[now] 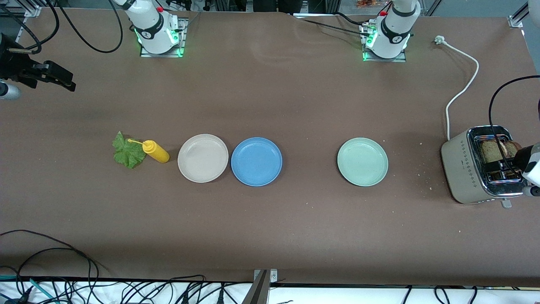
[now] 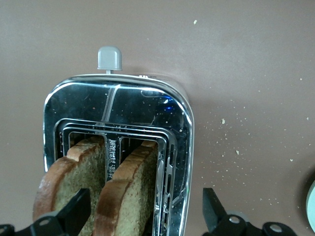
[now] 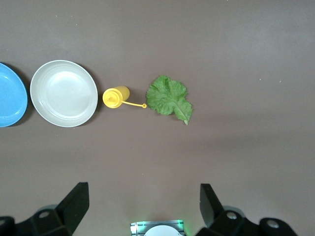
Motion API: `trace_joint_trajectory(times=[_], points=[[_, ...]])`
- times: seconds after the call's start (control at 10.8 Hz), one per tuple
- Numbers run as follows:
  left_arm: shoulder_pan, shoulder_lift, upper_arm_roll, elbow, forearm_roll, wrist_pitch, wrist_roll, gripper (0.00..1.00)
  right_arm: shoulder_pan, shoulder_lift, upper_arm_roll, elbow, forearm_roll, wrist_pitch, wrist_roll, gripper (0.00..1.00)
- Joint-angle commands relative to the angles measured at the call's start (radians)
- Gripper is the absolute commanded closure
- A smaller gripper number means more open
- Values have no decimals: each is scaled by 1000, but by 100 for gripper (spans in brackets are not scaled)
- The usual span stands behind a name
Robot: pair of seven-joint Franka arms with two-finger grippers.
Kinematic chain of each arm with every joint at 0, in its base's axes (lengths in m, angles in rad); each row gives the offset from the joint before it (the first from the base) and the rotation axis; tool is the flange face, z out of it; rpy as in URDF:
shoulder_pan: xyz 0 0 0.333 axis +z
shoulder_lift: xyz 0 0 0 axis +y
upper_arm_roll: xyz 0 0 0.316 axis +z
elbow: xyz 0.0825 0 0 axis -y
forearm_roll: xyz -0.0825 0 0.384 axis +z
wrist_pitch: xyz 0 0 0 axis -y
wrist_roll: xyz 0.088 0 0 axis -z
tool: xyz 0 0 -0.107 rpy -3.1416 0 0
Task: Make sandwich in blue plate with both arms
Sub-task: 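Move the left gripper over the toaster toward the bread slices, then grasp a bread slice with the left gripper and lift it out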
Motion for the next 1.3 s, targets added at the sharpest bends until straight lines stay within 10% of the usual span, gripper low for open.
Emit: trace_joint_trajectory(times=[0.0,0.19,0.74,1.21], points=[[20,10,-11,17,-1,-17,25,0,1,2,-1,23,10,-22,1,0],[32,10,-13,11,-1,-34,26,9,1,2,-2,21,10,-22,0,0],[32,7,-11,11,1,-57,120,100,-1,2,-1,21,10,-22,0,0],[39,-39,-16,28,-4,-144,177,100,1,2,-2,21,10,-22,0,0]])
